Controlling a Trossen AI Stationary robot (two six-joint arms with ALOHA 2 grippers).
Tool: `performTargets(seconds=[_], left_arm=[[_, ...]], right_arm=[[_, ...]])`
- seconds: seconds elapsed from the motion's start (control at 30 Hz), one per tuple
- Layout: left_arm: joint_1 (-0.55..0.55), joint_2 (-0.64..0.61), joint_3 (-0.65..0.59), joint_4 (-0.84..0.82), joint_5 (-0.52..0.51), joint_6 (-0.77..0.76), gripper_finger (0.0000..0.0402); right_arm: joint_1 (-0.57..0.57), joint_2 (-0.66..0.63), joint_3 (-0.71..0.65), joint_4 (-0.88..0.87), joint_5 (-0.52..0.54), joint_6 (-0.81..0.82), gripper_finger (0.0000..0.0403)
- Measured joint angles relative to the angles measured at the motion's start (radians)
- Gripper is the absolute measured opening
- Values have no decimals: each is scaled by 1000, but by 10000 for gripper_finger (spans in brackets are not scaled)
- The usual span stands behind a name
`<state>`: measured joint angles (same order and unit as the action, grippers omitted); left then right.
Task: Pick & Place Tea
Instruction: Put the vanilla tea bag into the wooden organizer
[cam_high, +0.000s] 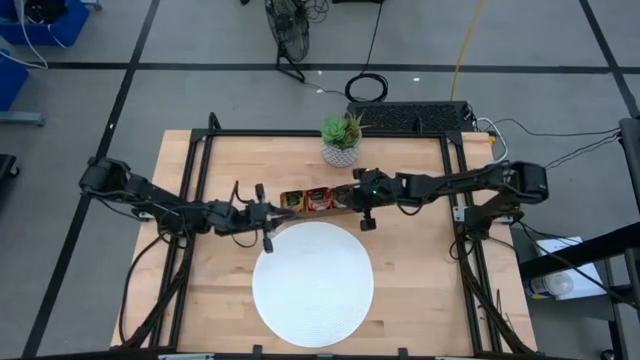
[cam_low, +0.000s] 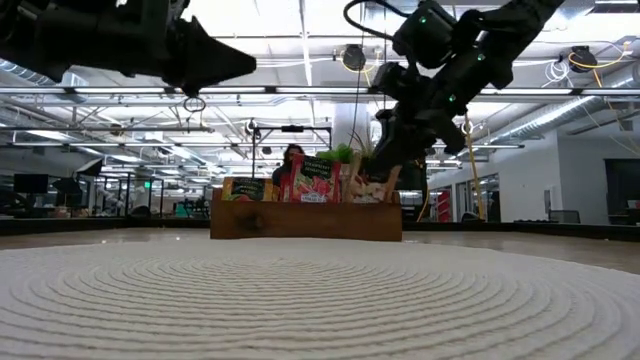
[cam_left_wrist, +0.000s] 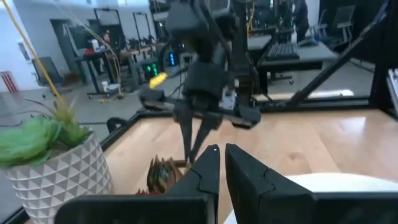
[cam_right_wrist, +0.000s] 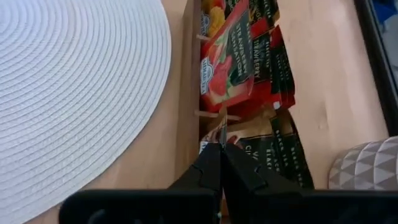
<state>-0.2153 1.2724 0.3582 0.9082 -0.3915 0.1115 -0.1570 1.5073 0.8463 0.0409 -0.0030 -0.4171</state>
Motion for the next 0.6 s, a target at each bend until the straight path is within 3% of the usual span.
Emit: performTargets(seconds=[0.6], left_arm=[[6,0,-30,30,-1,-13,31]], right_arm=[[0,121,30,-21,4,10,0]])
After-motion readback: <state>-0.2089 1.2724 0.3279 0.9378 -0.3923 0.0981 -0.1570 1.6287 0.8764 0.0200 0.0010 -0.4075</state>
